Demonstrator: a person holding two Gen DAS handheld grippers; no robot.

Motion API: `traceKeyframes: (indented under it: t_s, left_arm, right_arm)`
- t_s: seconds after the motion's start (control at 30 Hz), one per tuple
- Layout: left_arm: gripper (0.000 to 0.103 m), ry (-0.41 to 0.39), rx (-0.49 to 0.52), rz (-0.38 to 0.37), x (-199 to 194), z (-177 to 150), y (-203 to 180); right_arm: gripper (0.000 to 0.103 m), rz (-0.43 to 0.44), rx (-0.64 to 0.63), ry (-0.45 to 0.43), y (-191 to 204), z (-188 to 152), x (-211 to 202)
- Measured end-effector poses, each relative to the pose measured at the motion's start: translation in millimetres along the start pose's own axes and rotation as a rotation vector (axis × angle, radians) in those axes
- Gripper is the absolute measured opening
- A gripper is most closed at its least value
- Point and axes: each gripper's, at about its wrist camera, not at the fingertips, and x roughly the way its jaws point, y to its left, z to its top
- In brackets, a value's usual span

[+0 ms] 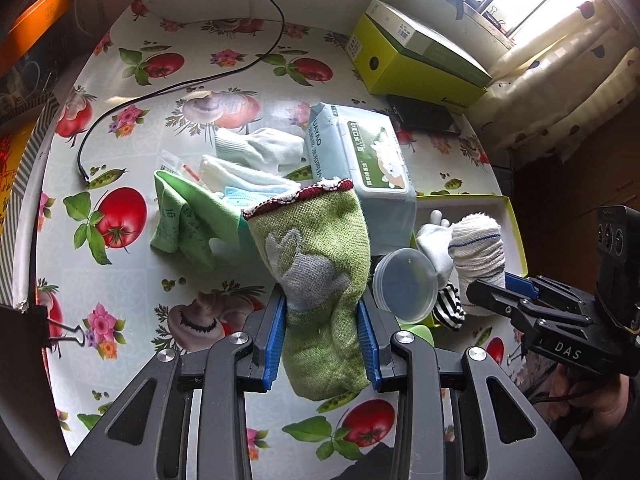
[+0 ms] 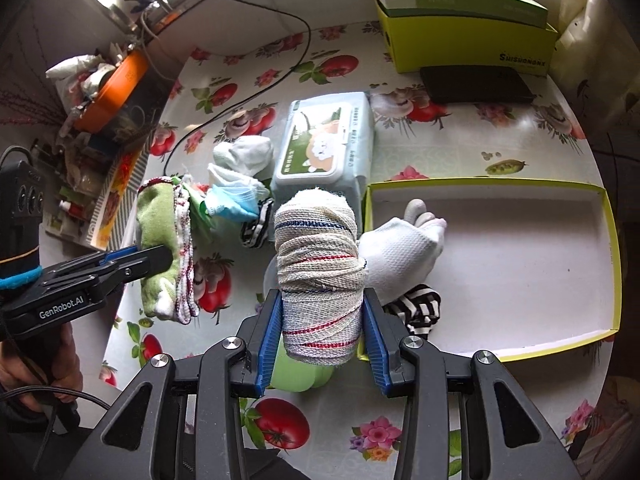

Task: Organize soft objects
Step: 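Carry the green sock and the white roll over the box tray, then release the white roll with the right gripper while the left lowers the green sock into the tray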

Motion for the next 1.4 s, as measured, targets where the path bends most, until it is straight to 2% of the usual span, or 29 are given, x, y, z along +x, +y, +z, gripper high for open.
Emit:
traceKeyframes:
  t_s: [0.37, 0.67, 0.97, 1.3, 1.4]
  left_arm:
    - [0.034, 0.009, 0.049, -0.02, 5, 11, -24]
    - [0.034, 0.014, 0.086, -0.029, 10, 23, -43]
    - [0.034, 0.02, 0.135, -0.035, 16, 35, -67]
    - [0.034, 0.036, 0.176, -0.05, 23, 43, -90]
    - [0.034, 0.039, 0.193, -0.057, 26, 46, -99]
  right_arm:
    - [0.038, -0.061, 0.124, -0.019, -56, -1, -4]
    - [0.038, -0.104, 0.19, 0.008, -92, -1, 10]
    - [0.038, -0.099, 0.181, 0.067, -93, -10, 37]
    - [0.039, -0.083, 0.187, 0.068, -99, -13, 35]
    - [0.044, -0.064, 0.181, 0.051, -98, -14, 30]
